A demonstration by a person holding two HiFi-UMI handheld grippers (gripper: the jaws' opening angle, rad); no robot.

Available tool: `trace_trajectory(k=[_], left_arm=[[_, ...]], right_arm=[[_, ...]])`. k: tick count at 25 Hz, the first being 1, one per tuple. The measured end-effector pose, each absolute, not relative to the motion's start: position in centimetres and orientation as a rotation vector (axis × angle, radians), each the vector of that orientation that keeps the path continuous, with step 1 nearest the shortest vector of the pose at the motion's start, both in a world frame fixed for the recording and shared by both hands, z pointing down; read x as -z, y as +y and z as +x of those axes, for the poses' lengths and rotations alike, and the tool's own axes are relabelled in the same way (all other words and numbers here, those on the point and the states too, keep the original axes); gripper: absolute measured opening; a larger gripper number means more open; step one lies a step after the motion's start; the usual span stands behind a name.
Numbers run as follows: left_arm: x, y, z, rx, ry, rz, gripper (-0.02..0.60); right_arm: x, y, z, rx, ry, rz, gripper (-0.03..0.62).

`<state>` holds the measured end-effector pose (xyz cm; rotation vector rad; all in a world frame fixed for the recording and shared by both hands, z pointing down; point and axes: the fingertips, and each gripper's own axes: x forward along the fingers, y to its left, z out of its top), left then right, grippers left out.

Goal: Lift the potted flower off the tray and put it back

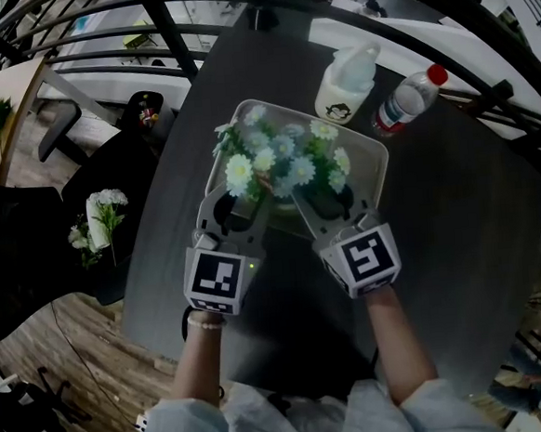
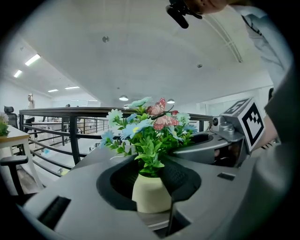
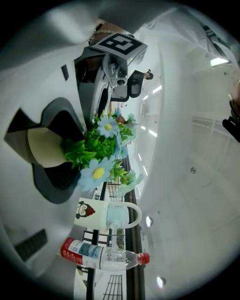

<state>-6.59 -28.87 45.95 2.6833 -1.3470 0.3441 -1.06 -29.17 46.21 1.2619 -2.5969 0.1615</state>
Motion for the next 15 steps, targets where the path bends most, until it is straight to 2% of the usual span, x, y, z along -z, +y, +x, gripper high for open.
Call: trace_trajectory(k=[6,10,15], left_arm=[[-45.83,-28.82,-6.76,-0.315,-1.342,2.663,0.098],[-45.64,-28.5,-6.27,-0.314,-1.332,2.663,0.044],[-45.71,-28.59,-6.28,-0.286,-1.33,2.662,0.04]], right_arm=[[-46.01,-29.16,-0.99,-0.133,-2.59,1.272,0.122],[-45.83,-28.93,-1.4,-0.111,-2.591,1.256,0.081],[-45.78,-28.95,-1.49,-0.125,-2.604,1.273,0.071]])
